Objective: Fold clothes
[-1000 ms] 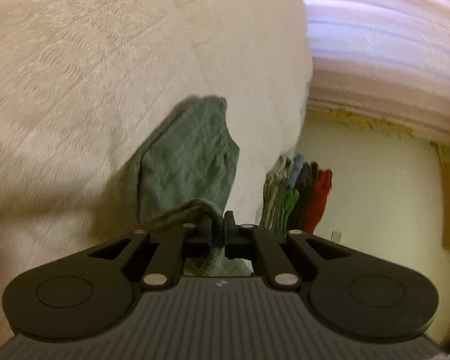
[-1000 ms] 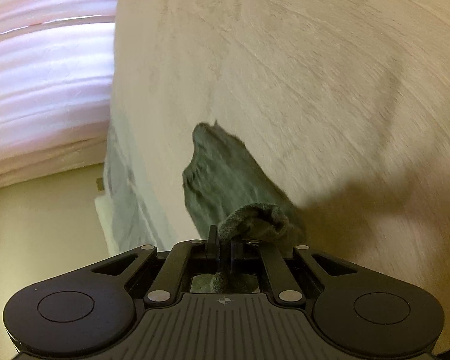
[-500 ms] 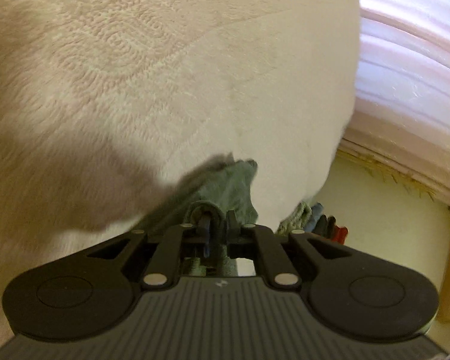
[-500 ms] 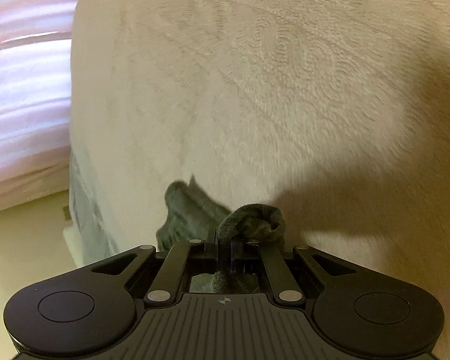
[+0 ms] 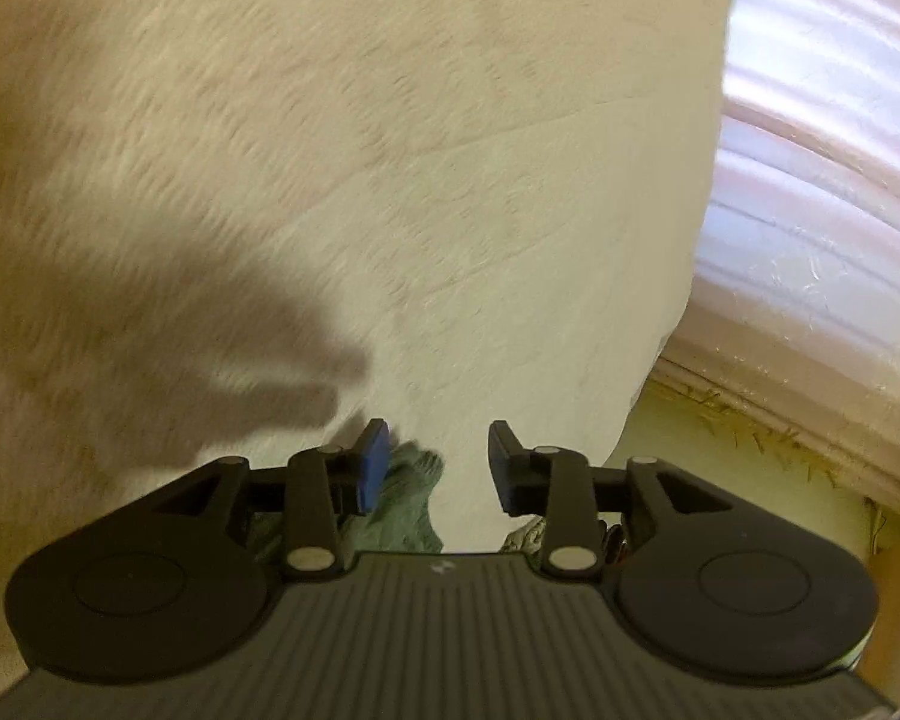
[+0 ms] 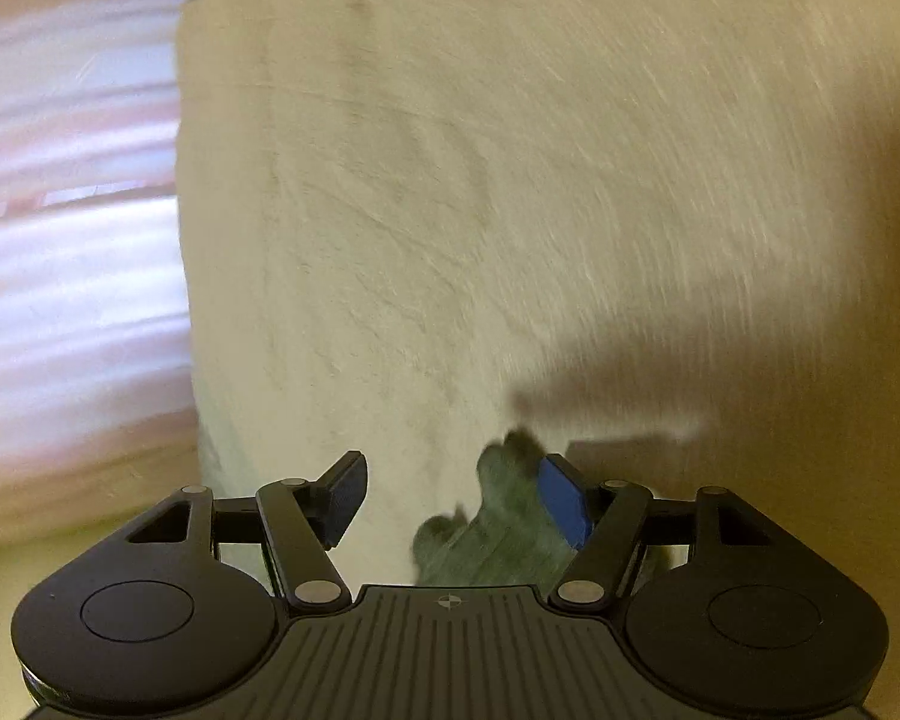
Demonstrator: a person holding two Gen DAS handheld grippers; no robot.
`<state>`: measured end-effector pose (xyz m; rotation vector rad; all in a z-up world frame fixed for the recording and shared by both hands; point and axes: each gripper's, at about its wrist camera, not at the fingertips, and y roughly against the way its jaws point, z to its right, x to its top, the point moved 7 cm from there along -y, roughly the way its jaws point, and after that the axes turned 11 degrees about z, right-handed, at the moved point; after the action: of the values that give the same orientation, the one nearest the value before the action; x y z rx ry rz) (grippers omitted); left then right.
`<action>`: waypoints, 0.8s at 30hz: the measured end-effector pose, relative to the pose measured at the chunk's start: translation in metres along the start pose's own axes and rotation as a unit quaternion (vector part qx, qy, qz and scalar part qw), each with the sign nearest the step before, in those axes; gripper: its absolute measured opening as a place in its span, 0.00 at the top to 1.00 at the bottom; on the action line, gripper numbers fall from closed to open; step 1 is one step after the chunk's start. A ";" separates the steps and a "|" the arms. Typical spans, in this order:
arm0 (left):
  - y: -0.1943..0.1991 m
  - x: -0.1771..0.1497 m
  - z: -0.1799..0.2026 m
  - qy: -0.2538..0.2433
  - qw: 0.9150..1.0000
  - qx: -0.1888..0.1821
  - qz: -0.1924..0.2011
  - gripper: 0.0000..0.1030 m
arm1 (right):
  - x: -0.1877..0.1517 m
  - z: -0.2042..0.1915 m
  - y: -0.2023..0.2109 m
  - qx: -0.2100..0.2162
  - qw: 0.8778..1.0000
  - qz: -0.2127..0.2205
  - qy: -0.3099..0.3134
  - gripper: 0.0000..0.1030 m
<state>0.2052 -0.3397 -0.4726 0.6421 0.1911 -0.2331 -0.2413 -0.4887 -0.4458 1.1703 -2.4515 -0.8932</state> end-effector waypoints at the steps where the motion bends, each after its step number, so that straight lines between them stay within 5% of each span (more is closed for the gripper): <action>1: 0.002 0.000 0.005 -0.030 1.000 -0.001 -0.001 0.69 | 0.000 -0.004 0.003 0.002 0.999 0.003 0.033 0.35; 5: 0.008 -0.006 0.015 -0.143 0.989 -0.001 -0.018 0.64 | -0.008 -0.015 0.013 0.005 0.978 -0.009 0.207 0.35; 9: 0.005 -0.022 0.028 -0.274 0.961 0.006 -0.032 0.61 | -0.021 -0.011 0.006 0.000 0.948 -0.048 0.314 0.35; 14: -0.018 -0.041 0.037 -0.349 0.936 0.010 -0.042 0.63 | -0.031 -0.010 -0.012 0.018 0.939 -0.055 0.339 0.36; 16: -0.027 -0.047 0.043 -0.367 0.929 0.011 -0.047 0.66 | -0.034 -0.011 -0.020 0.024 0.939 -0.053 0.338 0.57; 19: -0.025 -0.053 0.044 -0.412 0.910 0.015 -0.042 0.97 | -0.035 -0.011 -0.021 0.020 0.937 -0.056 0.344 0.91; 24: -0.011 -0.060 0.058 -0.472 0.882 -0.008 -0.007 0.97 | -0.024 -0.024 0.012 0.059 0.933 -0.002 0.356 0.97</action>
<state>0.1514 -0.3743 -0.4180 0.4498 -0.7456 -0.5319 -0.2217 -0.4738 -0.4193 1.2548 -1.9125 -0.2369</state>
